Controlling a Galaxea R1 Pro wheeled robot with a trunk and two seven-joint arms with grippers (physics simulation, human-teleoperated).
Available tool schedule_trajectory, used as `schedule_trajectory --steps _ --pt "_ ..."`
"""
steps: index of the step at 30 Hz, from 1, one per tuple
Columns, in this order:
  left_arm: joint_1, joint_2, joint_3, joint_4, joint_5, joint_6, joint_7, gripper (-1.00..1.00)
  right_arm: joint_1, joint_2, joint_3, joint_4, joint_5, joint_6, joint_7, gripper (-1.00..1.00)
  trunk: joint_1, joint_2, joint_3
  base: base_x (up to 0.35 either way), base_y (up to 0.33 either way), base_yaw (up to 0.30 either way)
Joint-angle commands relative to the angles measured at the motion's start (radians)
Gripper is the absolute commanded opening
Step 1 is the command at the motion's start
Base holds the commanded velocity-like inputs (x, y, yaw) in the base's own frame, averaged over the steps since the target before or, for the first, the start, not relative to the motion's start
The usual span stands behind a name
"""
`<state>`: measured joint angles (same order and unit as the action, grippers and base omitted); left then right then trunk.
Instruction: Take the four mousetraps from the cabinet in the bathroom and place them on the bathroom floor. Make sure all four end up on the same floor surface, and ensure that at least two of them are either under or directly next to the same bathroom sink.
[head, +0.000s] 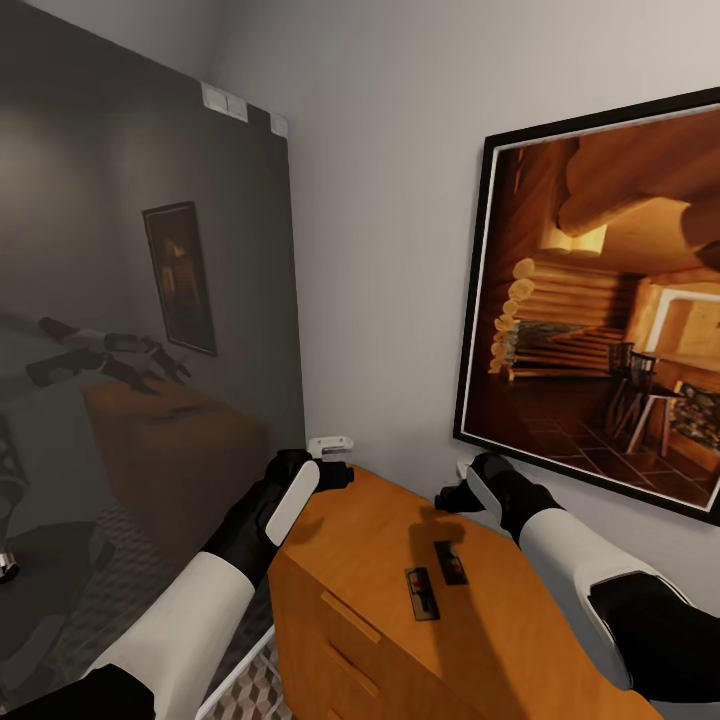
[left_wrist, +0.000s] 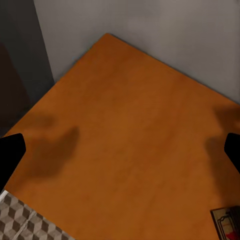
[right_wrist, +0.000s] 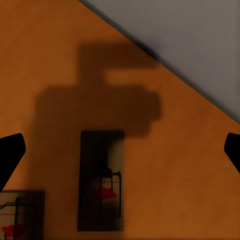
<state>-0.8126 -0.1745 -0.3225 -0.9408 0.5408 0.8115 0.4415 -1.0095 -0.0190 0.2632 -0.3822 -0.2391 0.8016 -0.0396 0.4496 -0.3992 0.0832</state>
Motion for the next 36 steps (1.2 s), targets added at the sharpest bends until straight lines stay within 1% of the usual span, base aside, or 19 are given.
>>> schedule_trajectory --steps 1,20,36 --pt "0.000 0.000 -0.001 -0.001 0.010 0.001 0.009 1.00 0.000 -0.001 0.008 0.003 -0.010 0.004 -0.004 1.00 0.000 -0.001 -0.001 0.000 0.000 0.000" --pt "0.000 0.000 -0.001 -0.001 0.009 0.001 0.010 1.00 0.000 0.000 0.008 0.040 -0.009 0.004 -0.003 1.00 0.000 -0.001 -0.001 0.000 0.000 0.000" --pt "0.000 0.000 -0.001 -0.001 0.008 0.001 0.009 1.00 0.000 0.002 0.008 0.043 -0.009 0.004 -0.003 1.00 0.062 -0.113 -0.051 0.000 0.000 0.000"
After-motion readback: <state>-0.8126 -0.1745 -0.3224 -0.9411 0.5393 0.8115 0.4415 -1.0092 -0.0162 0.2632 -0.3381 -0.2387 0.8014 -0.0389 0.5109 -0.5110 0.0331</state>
